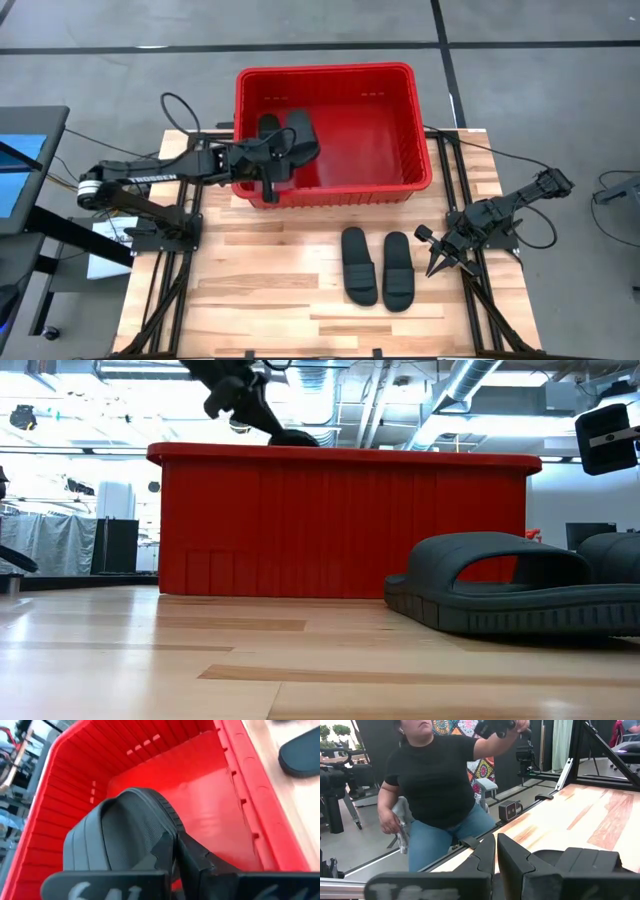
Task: Pick and place slides into bin
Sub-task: Put the black slipper into the red container
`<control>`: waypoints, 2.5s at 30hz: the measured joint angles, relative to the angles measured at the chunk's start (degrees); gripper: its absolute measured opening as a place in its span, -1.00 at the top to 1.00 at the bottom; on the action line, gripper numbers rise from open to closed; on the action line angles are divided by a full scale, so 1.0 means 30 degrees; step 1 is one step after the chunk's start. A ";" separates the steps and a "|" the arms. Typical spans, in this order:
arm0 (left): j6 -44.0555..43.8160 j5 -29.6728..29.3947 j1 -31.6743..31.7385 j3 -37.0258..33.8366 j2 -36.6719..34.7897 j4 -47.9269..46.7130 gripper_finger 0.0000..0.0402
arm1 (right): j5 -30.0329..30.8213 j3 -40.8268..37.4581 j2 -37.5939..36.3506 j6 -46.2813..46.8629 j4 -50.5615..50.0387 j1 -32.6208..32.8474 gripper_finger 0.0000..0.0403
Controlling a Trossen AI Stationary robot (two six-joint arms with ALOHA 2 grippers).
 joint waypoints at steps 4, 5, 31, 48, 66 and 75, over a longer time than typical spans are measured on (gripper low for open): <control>0.0349 0.0704 0.0691 -0.0988 -0.0007 0.0598 1.00 | -0.0003 0.0000 0.0006 0.0000 0.0001 0.0001 0.95; 0.0393 0.0804 0.0871 -0.1246 -0.0007 0.0771 1.00 | 0.0001 0.0000 0.0003 0.0000 0.0001 0.0001 0.95; 0.1806 0.2450 0.3166 -0.2374 -0.0024 0.2017 1.00 | 0.0000 0.0000 0.0006 0.0000 -0.0003 0.0001 0.95; 0.2962 0.2911 0.3775 -0.2418 0.1505 0.2259 1.00 | -0.0003 0.0000 0.0006 0.0000 -0.0006 -0.0006 0.95; 0.2782 0.3183 0.3955 -0.2352 0.2004 0.2694 1.00 | -0.0003 0.0000 -0.0001 0.0000 -0.0006 -0.0006 0.95; 0.3107 0.2734 0.3973 -0.2352 0.2018 0.2687 1.00 | -0.0003 0.0000 -0.0001 0.0000 -0.0006 0.0001 0.95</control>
